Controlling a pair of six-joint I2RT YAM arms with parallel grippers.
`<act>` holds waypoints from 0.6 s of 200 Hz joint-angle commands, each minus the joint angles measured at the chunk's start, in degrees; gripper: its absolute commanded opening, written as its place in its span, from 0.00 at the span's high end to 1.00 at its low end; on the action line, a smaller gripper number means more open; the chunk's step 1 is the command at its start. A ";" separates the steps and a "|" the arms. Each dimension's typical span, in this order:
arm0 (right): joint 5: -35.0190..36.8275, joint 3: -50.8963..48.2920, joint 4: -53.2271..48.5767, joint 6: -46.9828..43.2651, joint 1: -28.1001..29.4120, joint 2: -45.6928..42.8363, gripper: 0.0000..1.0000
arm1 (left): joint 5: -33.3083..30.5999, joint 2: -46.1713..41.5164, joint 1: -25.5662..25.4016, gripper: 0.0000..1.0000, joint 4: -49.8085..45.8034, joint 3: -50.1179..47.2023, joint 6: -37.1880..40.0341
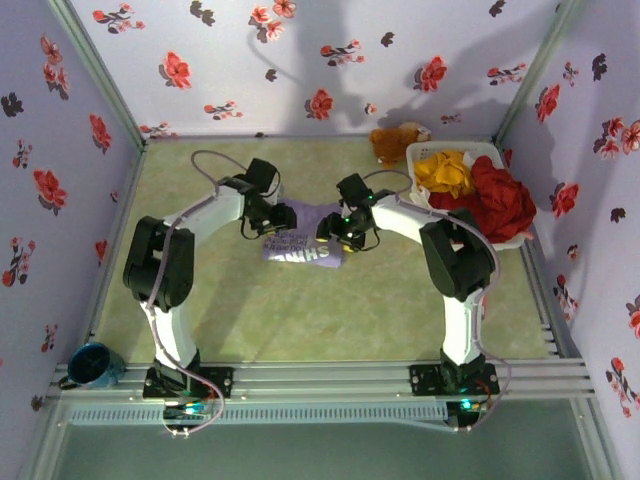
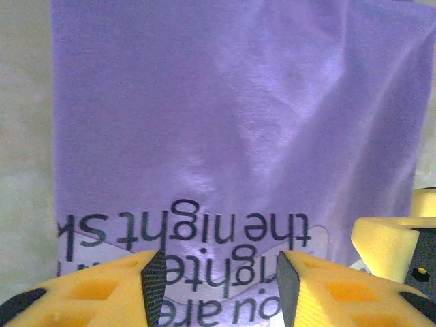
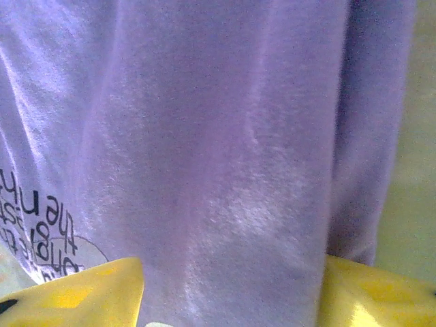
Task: Fold and stack the t-shirts
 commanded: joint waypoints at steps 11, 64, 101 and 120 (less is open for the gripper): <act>5.87 -2.55 -6.57 -1.89 -1.97 -10.99 0.32 | -5.84 1.46 -6.03 0.50 -4.40 5.37 0.18; 8.34 -12.47 -8.36 -2.08 -7.24 -25.45 0.28 | -18.94 12.48 -11.87 0.46 -15.99 17.18 -1.52; 7.82 -14.53 -10.36 -4.04 -10.20 -29.87 0.24 | -18.50 17.87 -13.16 0.32 -15.58 17.99 -1.04; 7.77 -15.37 -10.78 -4.55 -11.00 -31.15 0.22 | -18.65 19.22 -13.31 0.24 -14.69 17.63 -0.95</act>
